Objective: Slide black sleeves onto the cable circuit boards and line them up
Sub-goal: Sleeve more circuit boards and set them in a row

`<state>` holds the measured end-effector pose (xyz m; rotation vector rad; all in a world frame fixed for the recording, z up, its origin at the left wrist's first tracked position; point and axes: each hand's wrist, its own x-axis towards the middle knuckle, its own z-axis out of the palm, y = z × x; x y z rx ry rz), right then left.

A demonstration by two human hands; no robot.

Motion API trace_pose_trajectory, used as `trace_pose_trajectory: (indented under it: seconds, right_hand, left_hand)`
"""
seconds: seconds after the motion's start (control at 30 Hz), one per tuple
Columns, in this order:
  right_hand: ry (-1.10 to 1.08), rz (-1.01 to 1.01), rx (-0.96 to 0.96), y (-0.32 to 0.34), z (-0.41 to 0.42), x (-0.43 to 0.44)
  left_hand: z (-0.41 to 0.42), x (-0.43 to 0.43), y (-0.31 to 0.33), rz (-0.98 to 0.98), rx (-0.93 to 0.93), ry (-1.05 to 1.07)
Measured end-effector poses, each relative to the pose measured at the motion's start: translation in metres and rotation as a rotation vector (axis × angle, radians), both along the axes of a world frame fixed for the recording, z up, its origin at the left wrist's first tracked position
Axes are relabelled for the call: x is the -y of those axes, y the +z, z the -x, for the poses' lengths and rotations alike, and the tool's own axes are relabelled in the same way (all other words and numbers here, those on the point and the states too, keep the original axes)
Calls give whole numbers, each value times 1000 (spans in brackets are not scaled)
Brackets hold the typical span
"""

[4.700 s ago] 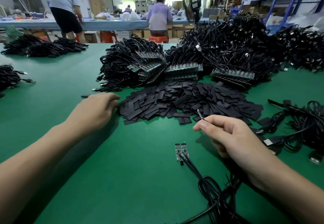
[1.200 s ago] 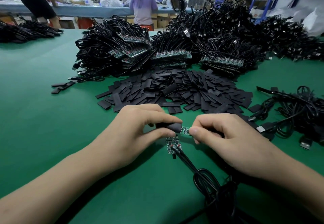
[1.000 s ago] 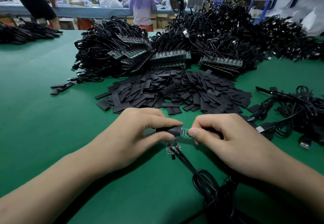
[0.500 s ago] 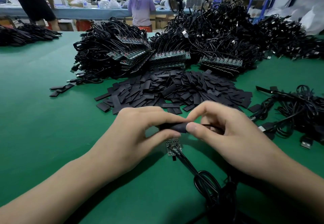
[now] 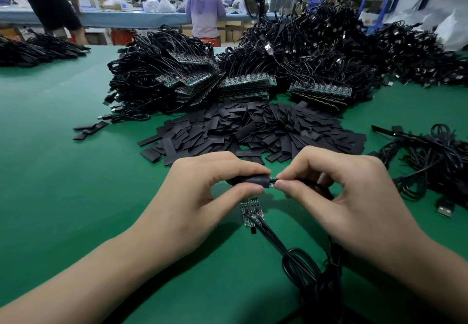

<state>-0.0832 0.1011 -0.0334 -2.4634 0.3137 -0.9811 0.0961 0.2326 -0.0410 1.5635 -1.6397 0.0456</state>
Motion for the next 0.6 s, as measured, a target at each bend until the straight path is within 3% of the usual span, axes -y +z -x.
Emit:
trace_pose_trajectory:
  seconds: [0.37, 0.6]
  right_hand:
    - [4, 98, 2, 3, 3, 1]
    - [-20, 31, 34, 1, 0, -4]
  left_hand:
    - [1, 1, -1, -3, -135, -20]
    - [1, 2, 0, 10, -89, -27]
